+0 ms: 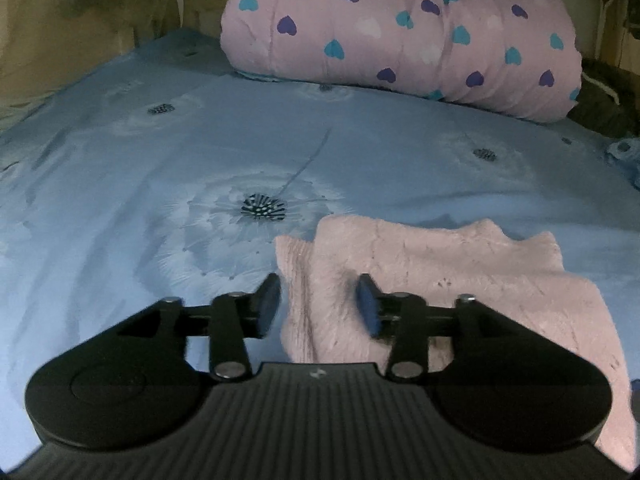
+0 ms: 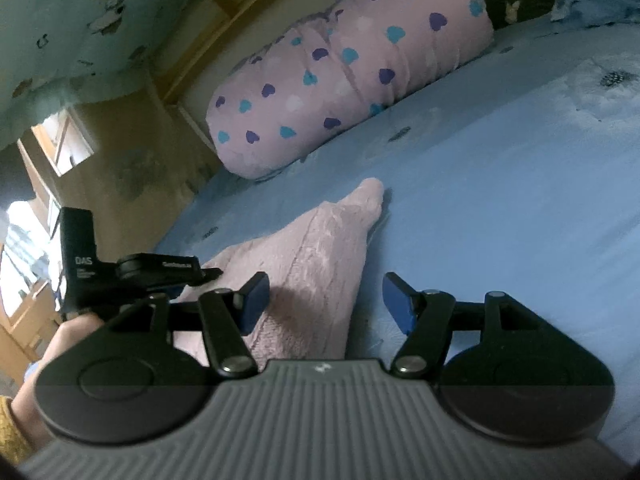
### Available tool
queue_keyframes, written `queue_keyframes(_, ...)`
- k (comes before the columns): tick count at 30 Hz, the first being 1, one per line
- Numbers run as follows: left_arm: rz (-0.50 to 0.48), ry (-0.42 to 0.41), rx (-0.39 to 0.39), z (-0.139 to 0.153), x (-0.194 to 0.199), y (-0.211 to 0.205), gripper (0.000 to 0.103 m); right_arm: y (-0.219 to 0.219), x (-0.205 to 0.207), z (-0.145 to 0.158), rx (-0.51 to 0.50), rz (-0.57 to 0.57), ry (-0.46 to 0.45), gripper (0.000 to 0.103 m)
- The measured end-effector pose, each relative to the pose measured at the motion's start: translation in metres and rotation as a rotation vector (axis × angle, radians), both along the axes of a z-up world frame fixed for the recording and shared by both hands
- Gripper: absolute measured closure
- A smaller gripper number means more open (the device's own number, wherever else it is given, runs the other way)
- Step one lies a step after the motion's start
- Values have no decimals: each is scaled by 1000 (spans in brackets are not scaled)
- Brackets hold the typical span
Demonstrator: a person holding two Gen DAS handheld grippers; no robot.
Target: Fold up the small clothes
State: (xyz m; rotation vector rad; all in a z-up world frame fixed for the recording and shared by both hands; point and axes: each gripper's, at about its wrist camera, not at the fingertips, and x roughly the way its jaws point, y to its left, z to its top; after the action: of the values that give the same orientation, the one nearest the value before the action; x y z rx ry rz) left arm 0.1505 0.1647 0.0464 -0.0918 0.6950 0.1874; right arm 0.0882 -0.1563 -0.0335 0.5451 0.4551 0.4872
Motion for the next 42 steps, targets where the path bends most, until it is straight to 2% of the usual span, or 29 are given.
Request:
queue_keyframes(2, -11, 1, -20, 7, -14, 3, 41, 0, 0, 0, -4, 1, -1, 37)
queue_keyframes(4, -15, 5, -37, 16, -29, 4, 26, -1, 1, -2, 7, 5, 7, 37)
queue_keyframes(6, -25, 24, -45, 21, -46, 0, 22, -2, 2, -3, 19, 8, 15, 37)
queue_keyframes(11, -24, 56, -126, 16, -83, -2, 21, -1, 1, -6, 8, 13, 13, 37)
queue_keyframes(16, 10, 44, -193, -3, -96, 7, 16, 1, -3, -9, 0, -7, 33, 38)
queue_keyframes(17, 4, 35, -186, -4, -98, 8, 16, 3, -4, -9, -9, -11, 43, 39)
queue_keyframes(19, 18, 35, -124, -4, -97, 8, 16, 11, -4, -9, -34, 3, 58, 50)
queue_keyframes(22, 54, 36, -42, -6, -99, 15, 16, 26, -7, -5, -34, 27, 79, 57)
queue_keyframes(25, 79, 52, -36, -9, -99, 26, 16, 50, -14, 3, -142, 17, 39, 57)
queue_keyframes(27, 78, 55, -61, -8, -100, 32, 16, 59, -15, 3, -205, 5, 32, 57)
queue_keyframes(29, 70, 46, -104, -5, -102, 37, 16, 58, -12, 3, -210, 11, 41, 57)
queue_keyframes(32, 30, 9, -175, 2, -105, 40, 16, 46, -7, 5, -201, 24, 78, 52)
queue_keyframes(35, -5, -15, -253, 4, -106, 40, 12, 29, -7, 11, -127, 11, 116, 44)
queue_keyframes(37, -21, -14, -286, 4, -104, 39, 10, 19, -6, 14, -59, 15, 119, 24)
queue_keyframes(39, -34, -5, -303, 1, -101, 37, 9, 16, -6, 18, -32, 18, 108, 22)
queue_keyframes(42, -29, 32, -304, -6, -92, 33, 9, 22, 1, 23, -86, 39, 110, 22)
